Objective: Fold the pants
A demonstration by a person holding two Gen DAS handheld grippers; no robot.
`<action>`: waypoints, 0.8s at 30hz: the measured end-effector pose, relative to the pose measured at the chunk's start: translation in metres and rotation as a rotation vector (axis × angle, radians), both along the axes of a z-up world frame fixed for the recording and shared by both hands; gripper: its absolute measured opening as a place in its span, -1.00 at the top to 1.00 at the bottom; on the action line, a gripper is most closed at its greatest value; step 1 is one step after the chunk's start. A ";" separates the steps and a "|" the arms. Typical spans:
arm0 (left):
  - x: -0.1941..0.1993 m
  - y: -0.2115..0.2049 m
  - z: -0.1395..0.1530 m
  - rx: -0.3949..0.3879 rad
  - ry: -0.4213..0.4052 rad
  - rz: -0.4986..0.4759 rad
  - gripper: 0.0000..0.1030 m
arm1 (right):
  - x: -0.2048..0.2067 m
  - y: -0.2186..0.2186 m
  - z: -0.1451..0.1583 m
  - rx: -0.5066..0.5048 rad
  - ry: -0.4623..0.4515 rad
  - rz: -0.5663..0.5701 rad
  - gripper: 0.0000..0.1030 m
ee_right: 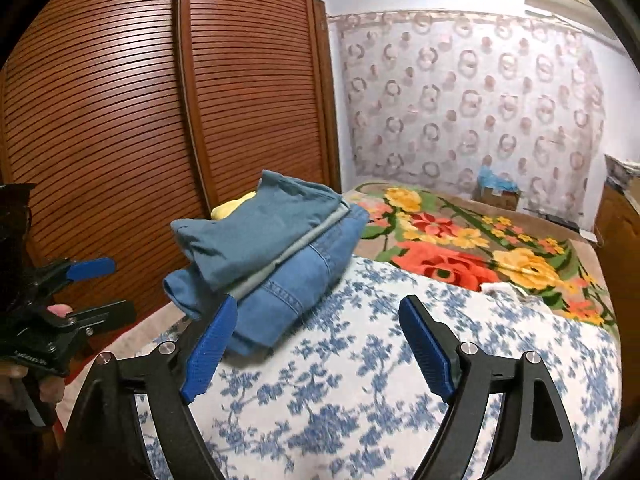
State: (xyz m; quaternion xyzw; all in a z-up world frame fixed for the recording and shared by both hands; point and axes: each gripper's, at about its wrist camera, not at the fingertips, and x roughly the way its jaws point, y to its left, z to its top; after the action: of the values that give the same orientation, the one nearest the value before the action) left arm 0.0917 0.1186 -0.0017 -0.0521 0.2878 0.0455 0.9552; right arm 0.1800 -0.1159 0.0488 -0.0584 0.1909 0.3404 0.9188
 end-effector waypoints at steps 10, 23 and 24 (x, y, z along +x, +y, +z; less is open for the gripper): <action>-0.009 -0.038 -0.009 0.004 0.016 -0.083 -1.00 | -0.049 -0.027 -0.010 0.013 0.012 -0.079 -0.68; -0.023 -0.093 -0.015 0.014 0.026 -0.175 -1.00 | -0.110 -0.069 -0.016 0.013 0.044 -0.271 -0.75; -0.024 -0.097 -0.016 0.014 0.028 -0.181 -1.00 | -0.114 -0.072 -0.016 0.015 0.046 -0.285 -0.75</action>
State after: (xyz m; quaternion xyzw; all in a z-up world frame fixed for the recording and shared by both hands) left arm 0.0679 0.0213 -0.0174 -0.0188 0.3046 -0.0385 0.9515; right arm 0.0656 -0.1883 0.0328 -0.0158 0.2158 0.2092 0.9536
